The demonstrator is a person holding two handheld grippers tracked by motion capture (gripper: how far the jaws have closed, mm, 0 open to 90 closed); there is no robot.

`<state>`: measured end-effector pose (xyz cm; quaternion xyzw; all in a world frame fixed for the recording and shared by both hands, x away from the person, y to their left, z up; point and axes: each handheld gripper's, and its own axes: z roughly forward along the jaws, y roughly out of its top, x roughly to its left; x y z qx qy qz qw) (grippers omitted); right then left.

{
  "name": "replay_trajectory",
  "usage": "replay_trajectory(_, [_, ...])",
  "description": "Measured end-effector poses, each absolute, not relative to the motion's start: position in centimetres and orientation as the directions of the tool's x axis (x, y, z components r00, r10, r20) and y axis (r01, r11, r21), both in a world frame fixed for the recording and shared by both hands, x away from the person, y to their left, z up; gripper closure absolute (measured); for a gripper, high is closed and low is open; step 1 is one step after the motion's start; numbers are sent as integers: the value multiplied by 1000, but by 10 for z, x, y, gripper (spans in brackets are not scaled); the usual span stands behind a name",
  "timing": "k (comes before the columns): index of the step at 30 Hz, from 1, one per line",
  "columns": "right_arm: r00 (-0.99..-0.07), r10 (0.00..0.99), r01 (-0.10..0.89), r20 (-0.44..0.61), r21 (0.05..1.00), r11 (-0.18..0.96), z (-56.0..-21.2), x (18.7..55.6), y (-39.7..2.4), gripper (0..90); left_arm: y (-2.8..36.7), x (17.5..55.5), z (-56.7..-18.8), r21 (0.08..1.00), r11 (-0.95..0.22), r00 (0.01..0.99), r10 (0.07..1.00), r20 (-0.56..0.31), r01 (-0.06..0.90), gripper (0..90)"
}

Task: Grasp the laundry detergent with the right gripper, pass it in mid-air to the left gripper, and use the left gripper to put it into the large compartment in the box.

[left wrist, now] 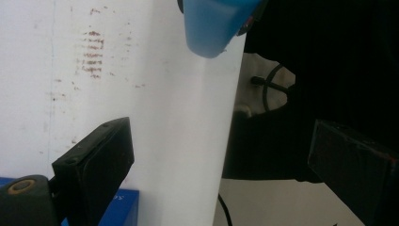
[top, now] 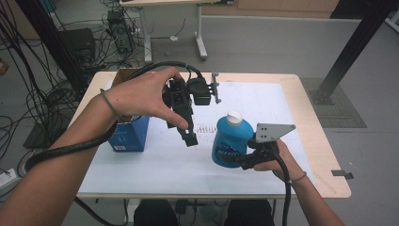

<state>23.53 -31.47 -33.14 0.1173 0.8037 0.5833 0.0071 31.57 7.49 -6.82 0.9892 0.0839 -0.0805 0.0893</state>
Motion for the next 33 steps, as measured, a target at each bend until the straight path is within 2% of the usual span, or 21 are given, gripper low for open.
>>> replay_trajectory(12, [-983, 128, 163, 129, 934, 316, -330, 244, -300, 420, 61, 312, -70, 131, -979, 976, 136, -170, 159, 77])
replay_trajectory(33, [-992, 67, 127, 111, 933, 337, -321, 258, -282, 420, 44, 311, -74, 89, -988, 981, 111, -161, 126, 78])
